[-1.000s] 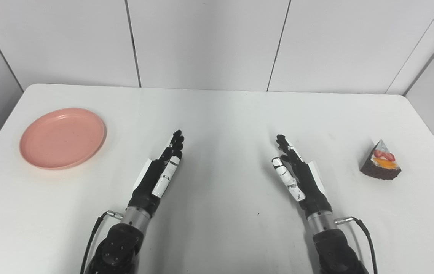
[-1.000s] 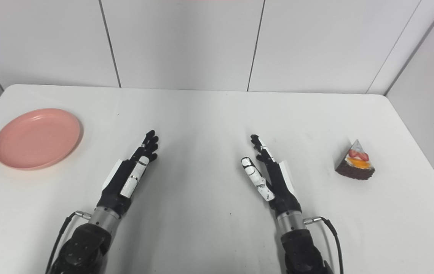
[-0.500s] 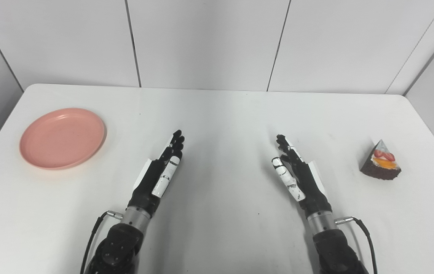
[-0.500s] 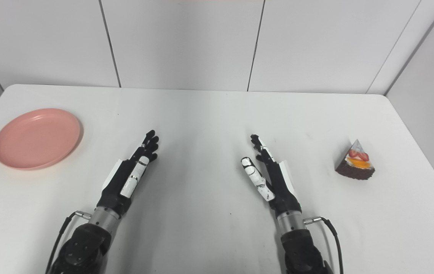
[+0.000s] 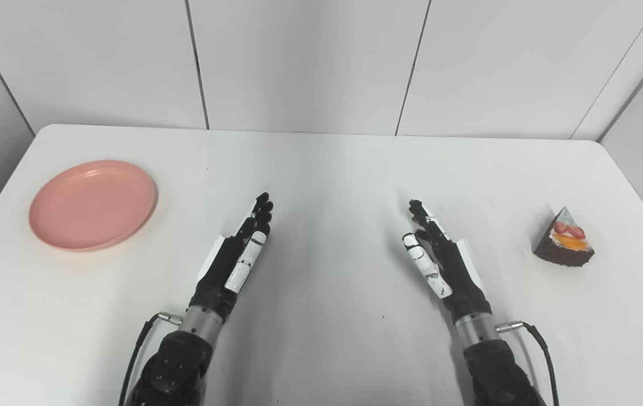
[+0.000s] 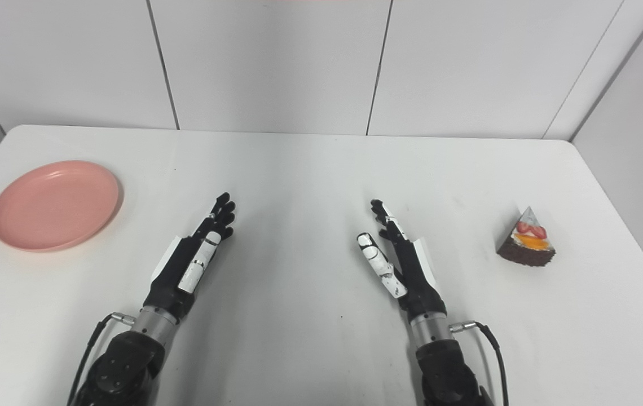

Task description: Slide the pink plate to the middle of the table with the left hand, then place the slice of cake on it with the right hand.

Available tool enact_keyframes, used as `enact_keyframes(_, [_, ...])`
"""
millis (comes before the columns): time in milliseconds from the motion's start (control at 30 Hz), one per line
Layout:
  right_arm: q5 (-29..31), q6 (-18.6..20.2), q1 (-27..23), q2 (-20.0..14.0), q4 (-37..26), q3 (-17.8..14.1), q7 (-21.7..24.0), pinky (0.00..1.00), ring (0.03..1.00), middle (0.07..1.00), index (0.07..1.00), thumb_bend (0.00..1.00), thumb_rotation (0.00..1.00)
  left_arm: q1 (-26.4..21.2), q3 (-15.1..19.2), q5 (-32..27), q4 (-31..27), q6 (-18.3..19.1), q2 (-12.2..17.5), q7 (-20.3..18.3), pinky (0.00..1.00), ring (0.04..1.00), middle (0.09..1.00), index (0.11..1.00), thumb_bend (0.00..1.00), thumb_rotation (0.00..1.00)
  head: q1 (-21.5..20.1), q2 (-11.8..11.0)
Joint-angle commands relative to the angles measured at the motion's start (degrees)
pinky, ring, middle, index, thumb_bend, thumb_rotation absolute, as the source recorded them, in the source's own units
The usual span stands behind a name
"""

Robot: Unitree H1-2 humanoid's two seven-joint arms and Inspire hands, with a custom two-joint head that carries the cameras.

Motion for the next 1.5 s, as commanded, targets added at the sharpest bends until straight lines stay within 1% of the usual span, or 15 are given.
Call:
enact_keyframes(0, [0.15, 0.50, -0.04, 0.05, -0.04, 0.44, 0.91, 0.86, 0.915, 0.921, 0.916, 0.34, 1.00, 1.58, -0.45, 1.11, 2.08, 4.98, 0.62, -0.57, 0.96, 0.986, 0.987, 0.978, 0.45, 1.00, 0.02, 0.09])
enact_keyframes(667, [0.04, 0.29, -0.08, 0.01, 0.08, 0.49, 0.81, 0.86, 0.911, 0.919, 0.912, 0.34, 1.00, 1.65, -0.41, 0.84, 2.07, 4.72, 0.58, -0.71, 0.96, 0.988, 0.991, 0.983, 0.43, 1.00, 0.04, 0.22])
enact_keyframes(733, [0.22, 0.22, -0.11, -0.01, 0.23, 0.41, 0.84, 0.86, 0.912, 0.919, 0.913, 0.34, 1.00, 1.60, -0.50, 1.00, 2.09, 4.64, 0.58, -0.68, 0.96, 0.987, 0.991, 0.983, 0.43, 1.00, 0.91, 0.10])
enact_keyframes(833, [0.33, 0.21, -0.14, -0.71, 0.40, 0.26, 1.23, 0.87, 0.916, 0.923, 0.916, 0.33, 1.00, 1.48, -0.65, 0.84, 2.44, 5.13, -0.02, -0.59, 0.96, 0.993, 0.997, 0.985, 0.44, 1.00, 5.04, -0.90])
enact_keyframes(867, [0.62, -0.17, -0.19, -1.13, 0.63, 0.15, 1.50, 0.87, 0.916, 0.924, 0.916, 0.33, 1.00, 1.39, -0.77, 0.84, 2.73, 5.25, -0.44, -0.44, 0.97, 0.996, 0.999, 0.986, 0.44, 1.00, 7.52, -1.86])
enact_keyframes(900, [1.06, -0.44, -0.17, -1.42, 0.76, 0.02, 1.76, 0.87, 0.916, 0.925, 0.918, 0.36, 1.00, 1.38, -0.93, 1.03, 2.84, 5.29, -0.77, -0.25, 0.98, 0.999, 1.000, 0.990, 0.43, 1.00, 7.52, -1.86])
enact_keyframes(967, [2.19, -1.51, -0.05, -2.14, 1.58, -0.35, 2.16, 0.87, 0.918, 0.928, 0.922, 0.37, 1.00, 1.29, -1.44, 1.78, 3.56, 4.76, -1.56, 0.39, 0.98, 1.000, 1.000, 0.992, 0.44, 1.00, 11.60, -3.84])
enact_keyframes(1000, [2.53, -1.94, -0.01, -2.39, 1.95, -0.45, 2.26, 0.87, 0.918, 0.929, 0.924, 0.37, 1.00, 1.26, -1.63, 2.06, 3.84, 4.53, -1.80, 0.59, 0.98, 1.000, 1.000, 0.992, 0.44, 1.00, 11.60, -3.84])
enact_keyframes(1033, [3.30, -2.79, -0.04, -2.90, 2.89, -0.73, 2.56, 0.87, 0.918, 0.929, 0.924, 0.37, 1.00, 1.06, -2.05, 2.74, 4.61, 4.01, -2.28, 1.02, 0.99, 1.000, 1.000, 0.992, 0.44, 1.00, 16.07, -5.82])
enact_keyframes(1067, [3.92, -3.46, -0.02, -3.29, 3.51, -0.91, 2.77, 0.88, 0.924, 0.934, 0.929, 0.35, 1.00, 0.94, -2.41, 3.32, 5.13, 3.54, -2.63, 1.31, 0.98, 1.000, 1.000, 0.996, 0.45, 1.00, 16.07, -5.82])
enact_keyframes(1100, [4.58, -4.24, -0.15, -3.69, 4.43, -1.14, 3.01, 0.88, 0.926, 0.937, 0.931, 0.34, 1.00, 0.66, -2.69, 3.85, 5.95, 3.13, -3.11, 1.70, 0.98, 1.000, 1.000, 0.998, 0.45, 1.00, 19.10, -7.32])
enact_keyframes(1133, [5.00, -4.82, -0.25, -3.93, 5.08, -1.32, 3.20, 0.88, 0.929, 0.939, 0.934, 0.33, 1.00, 0.47, -2.85, 4.20, 6.51, 2.84, -3.44, 1.97, 0.98, 1.000, 1.000, 0.999, 0.45, 1.00, 19.10, -7.32])
enact_keyframes(1200, [6.45, -6.00, -0.77, -4.22, 6.83, -1.84, 3.71, 0.90, 0.933, 0.942, 0.939, 0.33, 1.00, -0.39, -3.35, 4.93, 8.06, 2.45, -4.53, 2.83, 0.98, 1.000, 1.000, 1.000, 0.44, 1.00, 22.87, -9.47])
enact_keyframes(1300, [7.96, -7.69, -1.42, -4.61, 9.37, -2.57, 4.21, 0.93, 0.938, 0.940, 0.943, 0.34, 1.00, -1.41, -3.87, 5.96, 10.09, 1.23, -5.76, 4.31, 0.97, 1.000, 0.999, 1.000, 0.40, 1.00, 24.77, -10.82])
enact_keyframes(1467, [8.40, -5.72, -1.21, -5.08, 7.94, -2.81, 5.38, 0.97, 0.963, 0.962, 0.955, 0.28, 1.00, -2.19, -4.72, 7.98, 11.98, -0.15, -6.46, 5.84, 0.95, 0.984, 0.981, 1.000, 0.40, 1.00, 25.96, -11.72])
